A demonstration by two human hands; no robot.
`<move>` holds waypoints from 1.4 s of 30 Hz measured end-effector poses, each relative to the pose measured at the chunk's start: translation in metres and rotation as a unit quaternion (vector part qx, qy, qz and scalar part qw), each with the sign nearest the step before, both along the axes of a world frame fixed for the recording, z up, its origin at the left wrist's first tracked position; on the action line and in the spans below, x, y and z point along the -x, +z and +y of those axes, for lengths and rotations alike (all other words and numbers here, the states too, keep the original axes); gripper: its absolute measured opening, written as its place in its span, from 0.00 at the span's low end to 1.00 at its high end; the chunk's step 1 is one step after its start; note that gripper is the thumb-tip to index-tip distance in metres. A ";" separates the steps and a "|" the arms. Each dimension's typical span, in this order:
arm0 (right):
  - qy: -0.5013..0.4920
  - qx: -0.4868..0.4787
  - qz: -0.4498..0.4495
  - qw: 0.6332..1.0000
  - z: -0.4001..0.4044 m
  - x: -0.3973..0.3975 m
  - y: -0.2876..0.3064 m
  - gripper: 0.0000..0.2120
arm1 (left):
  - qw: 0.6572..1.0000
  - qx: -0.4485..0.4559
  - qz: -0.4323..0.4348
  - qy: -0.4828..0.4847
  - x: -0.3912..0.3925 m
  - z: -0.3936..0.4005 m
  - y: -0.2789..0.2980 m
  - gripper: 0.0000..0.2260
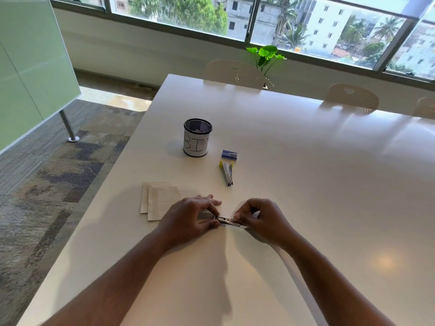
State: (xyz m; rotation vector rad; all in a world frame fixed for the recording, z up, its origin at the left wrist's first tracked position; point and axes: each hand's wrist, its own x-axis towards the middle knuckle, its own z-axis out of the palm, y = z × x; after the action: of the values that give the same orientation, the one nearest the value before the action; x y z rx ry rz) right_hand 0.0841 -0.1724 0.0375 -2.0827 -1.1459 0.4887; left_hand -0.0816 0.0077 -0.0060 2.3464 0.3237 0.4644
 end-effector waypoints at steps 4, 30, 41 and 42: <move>-0.028 -0.051 -0.086 0.995 -0.030 -0.012 -0.008 0.14 | 1.000 -0.001 0.001 -0.004 0.000 0.001 0.001 0.08; 0.018 -0.210 0.062 0.976 -0.017 0.007 -0.018 0.07 | 0.999 0.008 -0.044 0.004 0.000 -0.001 0.000 0.14; 0.065 -0.124 -0.118 0.983 -0.001 0.013 -0.035 0.10 | 0.997 0.010 -0.070 -0.011 0.004 -0.002 0.005 0.13; 0.062 -0.126 -0.121 0.983 -0.001 0.013 -0.035 0.10 | 0.997 0.002 -0.072 -0.027 0.005 -0.002 0.005 0.13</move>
State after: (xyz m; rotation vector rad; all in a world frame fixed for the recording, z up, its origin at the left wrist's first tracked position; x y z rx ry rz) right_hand 0.0708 -0.1736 0.0025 -1.8943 -1.4056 0.1372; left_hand -0.0867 0.0055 -0.0008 2.2964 0.1940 0.6028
